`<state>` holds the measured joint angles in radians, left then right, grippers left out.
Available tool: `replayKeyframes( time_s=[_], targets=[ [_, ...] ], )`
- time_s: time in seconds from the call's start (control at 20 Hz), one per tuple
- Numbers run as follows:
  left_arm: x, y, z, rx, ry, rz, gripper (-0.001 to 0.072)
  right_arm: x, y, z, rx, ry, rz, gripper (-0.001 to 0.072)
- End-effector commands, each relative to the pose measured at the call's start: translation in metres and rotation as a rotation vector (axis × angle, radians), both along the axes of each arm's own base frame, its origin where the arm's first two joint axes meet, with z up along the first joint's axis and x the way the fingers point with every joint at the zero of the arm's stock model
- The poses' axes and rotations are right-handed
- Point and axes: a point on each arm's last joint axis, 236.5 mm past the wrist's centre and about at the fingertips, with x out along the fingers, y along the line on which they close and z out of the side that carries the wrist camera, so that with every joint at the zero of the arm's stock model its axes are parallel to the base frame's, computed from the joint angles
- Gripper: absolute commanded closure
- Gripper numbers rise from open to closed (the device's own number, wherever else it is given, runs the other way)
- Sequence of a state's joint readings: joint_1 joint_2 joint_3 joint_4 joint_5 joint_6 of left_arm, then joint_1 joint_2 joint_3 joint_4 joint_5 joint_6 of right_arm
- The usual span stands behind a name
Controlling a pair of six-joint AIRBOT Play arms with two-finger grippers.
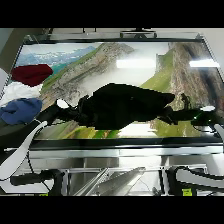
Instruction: Fold the shirts.
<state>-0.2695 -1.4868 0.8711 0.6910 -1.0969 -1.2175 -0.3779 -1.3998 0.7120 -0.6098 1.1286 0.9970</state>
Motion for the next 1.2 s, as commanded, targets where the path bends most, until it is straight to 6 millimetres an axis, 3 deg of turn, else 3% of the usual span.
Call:
replayKeyframes(
  time_s=[0.0, 0.1, 0.15, 0.2, 0.35, 0.45, 0.6, 0.7, 0.75, 0.85, 0.95, 1.05, 1.15],
  targets=[
    [-0.001, 0.001, -0.001, -0.002, 0.004, 0.002, 0.0686, 0.008, 0.024, -0.019, -0.079, -0.009, 0.030, 0.0251],
    [-0.001, 0.001, -0.001, -0.002, 0.003, 0.002, 0.0686, 0.020, 0.036, -0.018, -0.082, -0.041, 0.010, 0.0255],
    [-0.001, 0.002, -0.001, -0.002, 0.004, 0.001, 0.0686, 0.028, 0.040, -0.012, -0.070, -0.061, 0.002, 0.0425],
    [-0.001, 0.002, -0.001, -0.003, -0.001, -0.002, 0.0686, 0.034, 0.040, -0.004, -0.072, -0.093, 0.017, 0.0668],
    [0.002, 0.017, 0.003, -0.023, 0.011, -0.001, 0.0686, 0.051, 0.053, 0.043, -0.010, -0.177, 0.099, 0.0684],
    [0.007, 0.039, 0.008, -0.048, 0.034, 0.029, 0.0686, 0.079, 0.054, 0.098, 0.001, -0.316, 0.113, 0.0684],
    [0.021, 0.078, 0.022, -0.097, 0.047, 0.101, 0.0686, 0.129, 0.031, 0.191, -0.062, -0.551, 0.071, 0.0685],
    [0.031, 0.090, 0.057, -0.171, -0.003, 0.099, 0.0687, 0.148, 0.016, 0.252, -0.101, -0.694, 0.056, 0.0685],
    [0.040, 0.093, 0.084, -0.211, -0.066, 0.094, 0.0687, 0.151, 0.012, 0.282, -0.122, -0.761, 0.050, 0.0686],
    [0.058, 0.098, 0.154, -0.246, -0.253, 0.072, 0.0687, 0.146, 0.006, 0.335, -0.162, -0.881, 0.037, 0.0685],
    [0.058, 0.101, 0.225, -0.254, -0.442, 0.027, 0.0684, 0.131, 0.000, 0.384, -0.209, -0.996, 0.002, 0.0685],
    [0.052, 0.103, 0.273, -0.223, -0.583, 0.010, 0.0683, 0.119, -0.012, 0.416, -0.279, -1.080, -0.057, 0.0685],
    [0.041, 0.101, 0.291, -0.213, -0.642, 0.000, 0.0683, 0.119, -0.020, 0.412, -0.312, -1.045, -0.083, 0.0685]
  ],
)
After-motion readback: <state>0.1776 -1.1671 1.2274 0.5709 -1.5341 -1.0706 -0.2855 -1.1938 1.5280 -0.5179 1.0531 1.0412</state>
